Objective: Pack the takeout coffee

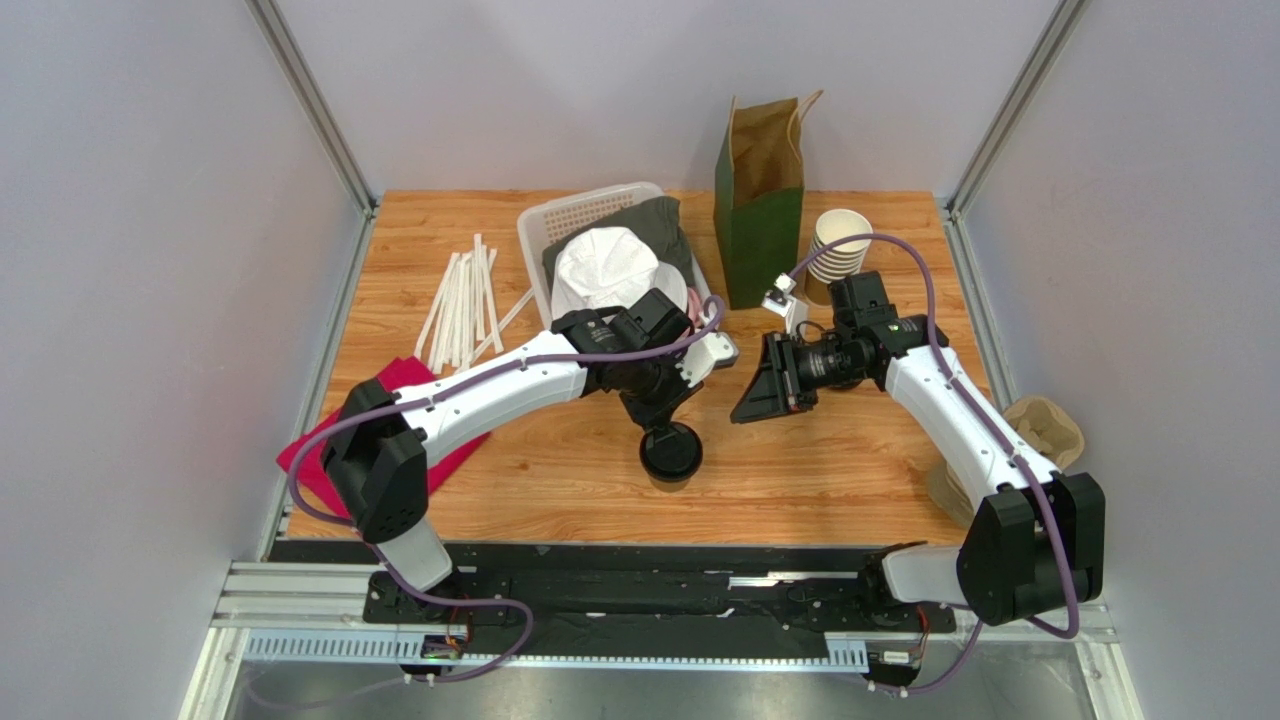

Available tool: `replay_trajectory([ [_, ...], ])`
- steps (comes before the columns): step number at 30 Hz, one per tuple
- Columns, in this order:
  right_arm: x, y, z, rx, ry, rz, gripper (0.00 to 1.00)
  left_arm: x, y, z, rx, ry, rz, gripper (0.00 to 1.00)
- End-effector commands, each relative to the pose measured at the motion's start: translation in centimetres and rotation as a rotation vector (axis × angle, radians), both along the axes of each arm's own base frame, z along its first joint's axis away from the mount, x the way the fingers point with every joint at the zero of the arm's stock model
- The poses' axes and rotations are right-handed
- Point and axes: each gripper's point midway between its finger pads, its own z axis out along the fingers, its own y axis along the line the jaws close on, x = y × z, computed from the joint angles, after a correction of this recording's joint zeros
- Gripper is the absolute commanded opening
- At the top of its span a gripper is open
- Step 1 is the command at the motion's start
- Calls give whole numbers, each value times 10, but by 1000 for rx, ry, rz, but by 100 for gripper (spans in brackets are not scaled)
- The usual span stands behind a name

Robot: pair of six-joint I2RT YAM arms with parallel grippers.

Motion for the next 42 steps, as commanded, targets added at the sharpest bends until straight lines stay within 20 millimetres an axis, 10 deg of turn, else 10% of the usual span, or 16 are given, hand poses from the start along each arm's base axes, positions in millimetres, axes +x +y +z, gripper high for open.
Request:
replay_trajectory([
  [1, 3, 4, 5, 29, -28, 15, 31, 0, -5, 10, -36, 10, 10, 11],
  [14, 2, 7, 15, 64, -40, 35, 36, -3, 2, 83, -162, -75, 8, 85],
  [21, -10, 21, 30, 137, -24, 57, 35, -20, 29, 133, -508, 39, 127, 99],
  [28, -20, 56, 17, 167, 50, 117, 30, -71, 11, 124, -824, 438, 199, 82],
  [33, -29, 70, 1, 148, 108, 162, 27, -66, 2, 95, -842, 542, 239, 49],
  [42, -26, 80, -25, 121, 197, 180, 19, -59, -13, 69, -825, 656, 255, 31],
])
